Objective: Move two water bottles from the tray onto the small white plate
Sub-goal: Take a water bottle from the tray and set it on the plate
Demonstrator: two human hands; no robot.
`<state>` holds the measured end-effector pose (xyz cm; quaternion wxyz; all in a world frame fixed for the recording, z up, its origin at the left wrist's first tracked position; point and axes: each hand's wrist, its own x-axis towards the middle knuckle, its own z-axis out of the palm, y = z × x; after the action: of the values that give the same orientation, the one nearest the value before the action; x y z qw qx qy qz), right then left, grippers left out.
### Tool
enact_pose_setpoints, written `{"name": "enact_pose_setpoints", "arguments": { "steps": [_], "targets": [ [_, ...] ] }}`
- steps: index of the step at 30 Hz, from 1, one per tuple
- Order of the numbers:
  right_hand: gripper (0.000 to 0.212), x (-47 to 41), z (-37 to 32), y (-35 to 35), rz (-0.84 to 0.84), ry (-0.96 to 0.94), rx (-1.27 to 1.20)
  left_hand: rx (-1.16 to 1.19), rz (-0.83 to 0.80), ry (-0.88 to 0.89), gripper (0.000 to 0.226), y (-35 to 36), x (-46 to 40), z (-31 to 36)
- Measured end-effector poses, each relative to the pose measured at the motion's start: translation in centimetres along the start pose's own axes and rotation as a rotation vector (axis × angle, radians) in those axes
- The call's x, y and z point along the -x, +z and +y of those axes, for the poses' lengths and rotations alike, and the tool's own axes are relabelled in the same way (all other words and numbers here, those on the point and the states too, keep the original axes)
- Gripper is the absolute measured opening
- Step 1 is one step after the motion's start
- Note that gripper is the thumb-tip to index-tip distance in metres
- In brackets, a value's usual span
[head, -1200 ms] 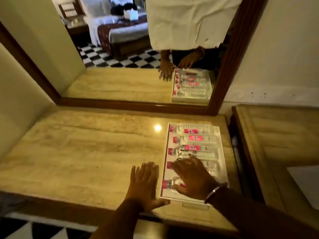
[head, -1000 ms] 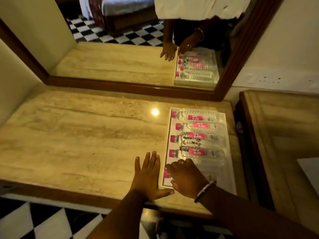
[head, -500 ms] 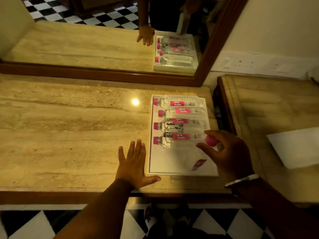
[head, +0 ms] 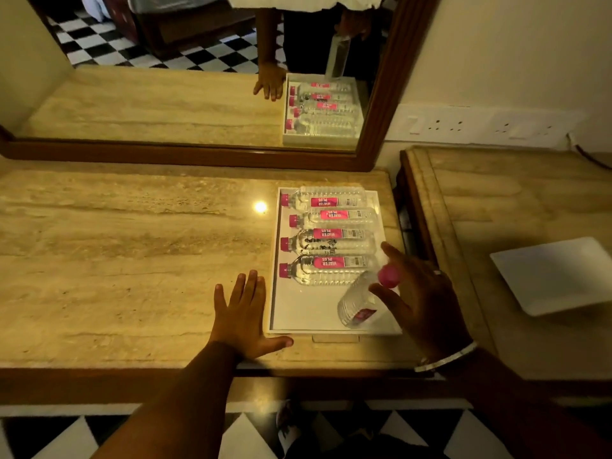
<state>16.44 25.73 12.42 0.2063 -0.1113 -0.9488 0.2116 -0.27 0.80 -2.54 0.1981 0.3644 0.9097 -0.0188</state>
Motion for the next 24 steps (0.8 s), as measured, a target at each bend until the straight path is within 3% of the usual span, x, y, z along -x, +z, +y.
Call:
{"name": "enact_pose_setpoints", "arguments": {
  "steps": [5,10,18,24],
  "targets": [
    [0.065,0.3,1.2,-4.5,0.130,0.055,-0.075,0.056,0.075,0.033,0.152,-3.8,-0.7,2.7],
    [0.065,0.9,5.0,-11.4,0.237,0.107,-0.225,0.085,0.213,0.102,0.138,-7.3,-3.0,11.4],
    [0.070,2.0,15.4,-22.8,0.218,-0.031,-0.340,0.086,0.294,0.191,0.142,-10.1,-6.6,31.6],
    [0.074,2.6,22.5,-25.8,0.146,-0.062,-0.327,0.162,0.271,0.183,0.145,-8.8,-6.8,41.0]
  ]
}}
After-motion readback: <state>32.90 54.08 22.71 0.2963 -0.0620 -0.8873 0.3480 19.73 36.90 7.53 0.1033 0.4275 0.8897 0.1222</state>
